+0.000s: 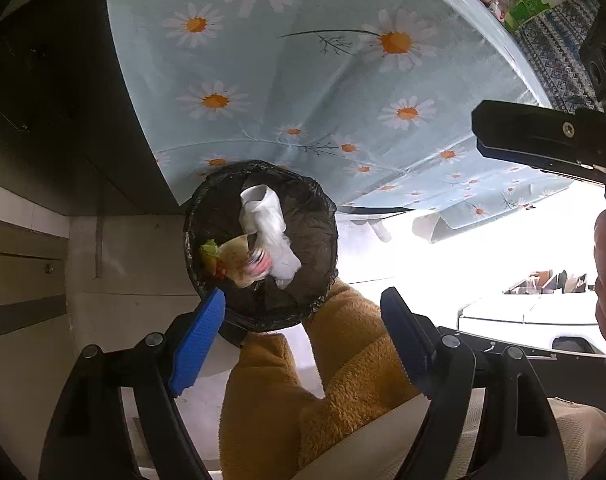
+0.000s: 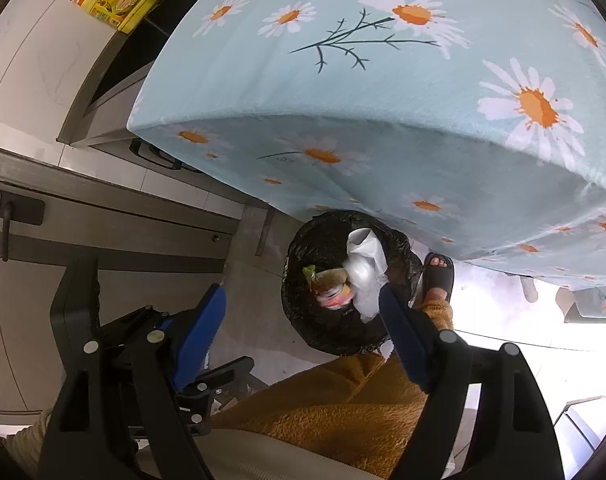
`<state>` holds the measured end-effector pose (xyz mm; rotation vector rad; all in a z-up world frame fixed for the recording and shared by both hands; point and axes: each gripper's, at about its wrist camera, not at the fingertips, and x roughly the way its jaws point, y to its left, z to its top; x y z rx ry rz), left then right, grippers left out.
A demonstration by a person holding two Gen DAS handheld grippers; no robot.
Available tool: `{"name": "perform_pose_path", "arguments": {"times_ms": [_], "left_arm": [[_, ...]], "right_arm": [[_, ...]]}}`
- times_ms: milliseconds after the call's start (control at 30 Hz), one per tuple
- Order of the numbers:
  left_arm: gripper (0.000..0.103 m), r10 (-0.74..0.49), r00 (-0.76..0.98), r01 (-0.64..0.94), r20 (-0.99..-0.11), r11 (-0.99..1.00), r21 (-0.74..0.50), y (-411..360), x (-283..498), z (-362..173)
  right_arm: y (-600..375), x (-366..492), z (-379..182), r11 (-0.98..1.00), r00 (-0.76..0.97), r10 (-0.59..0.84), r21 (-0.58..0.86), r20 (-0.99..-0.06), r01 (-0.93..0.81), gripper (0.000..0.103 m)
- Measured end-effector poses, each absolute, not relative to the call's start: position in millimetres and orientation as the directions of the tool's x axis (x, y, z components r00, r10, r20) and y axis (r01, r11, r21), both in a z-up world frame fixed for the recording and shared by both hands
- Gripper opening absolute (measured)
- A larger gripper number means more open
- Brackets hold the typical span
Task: Collect trash
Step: 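Raise both tools back up toward the last items on the table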
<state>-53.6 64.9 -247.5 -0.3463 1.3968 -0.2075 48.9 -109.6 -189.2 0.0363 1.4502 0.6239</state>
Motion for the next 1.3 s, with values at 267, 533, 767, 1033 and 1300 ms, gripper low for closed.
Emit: {"name": "perform_pose_path", "arguments": {"times_ms": [267,533,767,1033,1300], "left_arm": [[0.078,-0.348,0.169,-0.058,-0.922,0.930,-0.362,66.0,-54.4,-245.7],[0.078,-0.347,0.201,-0.034,-0.916,0.932,-0.360,68.7,-53.2,-228.7],[0.078,-0.348,0.252,-0.015,-0.903,0.932,-0.363,75.9,-48.8,-203.9],[0.078,-0.332,0.344,0.031,-0.878,0.939,-0.343,83.0,-39.6,-160.1],[0.078,-0.318,0.410,0.063,-0.855,0.945,-0.321,86.7,-25.8,-127.1]], "right_arm": [[-108.6,45.5,-188.7,0.843,0.002,0.419,0.388,-0.908,-0.372,0.078],[-110.4,45.1,-181.3,0.845,0.023,0.422,0.384,-0.907,-0.372,0.078],[-115.5,41.4,-163.0,0.852,0.074,0.422,0.367,-0.904,-0.374,0.078],[-130.2,39.4,-133.6,0.866,0.166,0.429,0.352,-0.888,-0.356,0.078],[-144.8,43.3,-107.9,0.880,0.254,0.430,0.340,-0.866,-0.331,0.078]]}}
